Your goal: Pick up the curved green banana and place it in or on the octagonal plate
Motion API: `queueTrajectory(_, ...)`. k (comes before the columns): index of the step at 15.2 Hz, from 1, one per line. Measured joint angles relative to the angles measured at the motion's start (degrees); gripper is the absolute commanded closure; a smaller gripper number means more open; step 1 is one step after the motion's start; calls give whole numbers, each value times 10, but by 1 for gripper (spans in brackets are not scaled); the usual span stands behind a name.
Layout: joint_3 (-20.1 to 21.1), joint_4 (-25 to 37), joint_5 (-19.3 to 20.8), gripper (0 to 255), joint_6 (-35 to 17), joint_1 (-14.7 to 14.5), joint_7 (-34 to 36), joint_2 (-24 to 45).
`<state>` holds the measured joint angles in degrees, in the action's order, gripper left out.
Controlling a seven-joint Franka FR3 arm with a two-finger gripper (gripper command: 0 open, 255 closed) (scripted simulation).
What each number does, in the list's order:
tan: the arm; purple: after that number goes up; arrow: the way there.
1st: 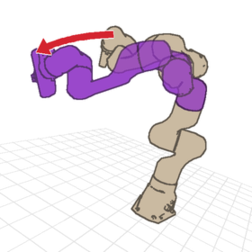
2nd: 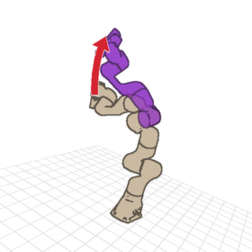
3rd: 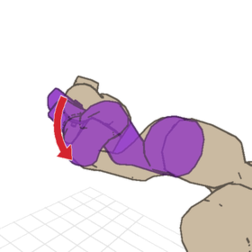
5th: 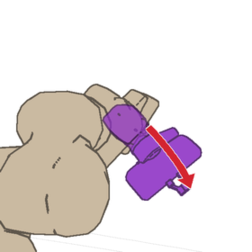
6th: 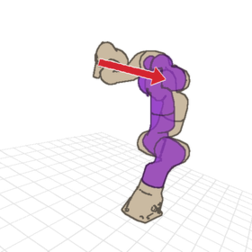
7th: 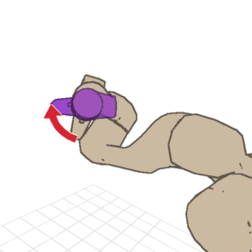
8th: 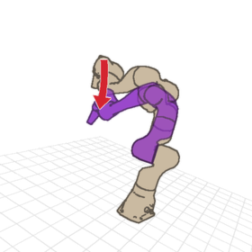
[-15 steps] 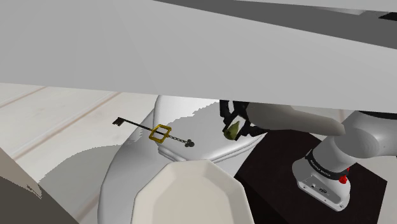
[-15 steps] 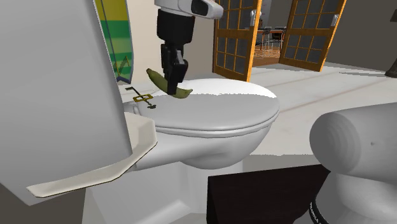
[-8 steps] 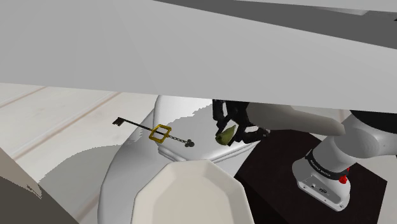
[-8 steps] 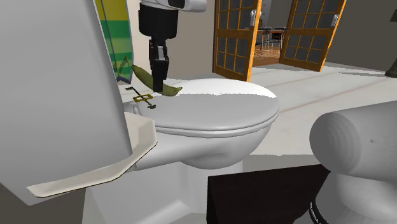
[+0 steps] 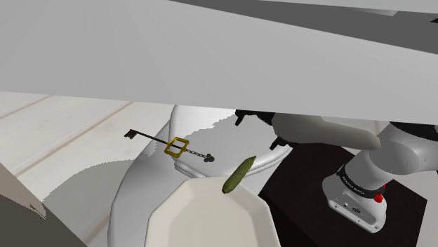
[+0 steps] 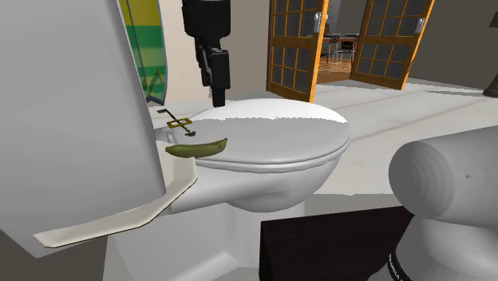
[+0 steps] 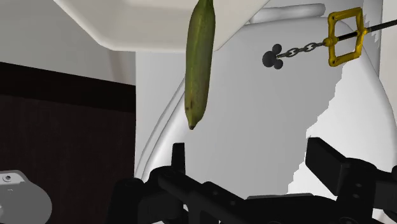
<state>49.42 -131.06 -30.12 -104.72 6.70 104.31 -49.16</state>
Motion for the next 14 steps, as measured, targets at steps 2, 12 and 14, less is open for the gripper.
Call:
queueTrajectory(2, 7, -8, -1, 0, -10, 1, -2, 2)
queueTrajectory(12, 24, -33, -12, 0, -45, 4, -6, 7)
queueTrajectory(14, 25, -32, -12, 255, -45, 4, -6, 7)
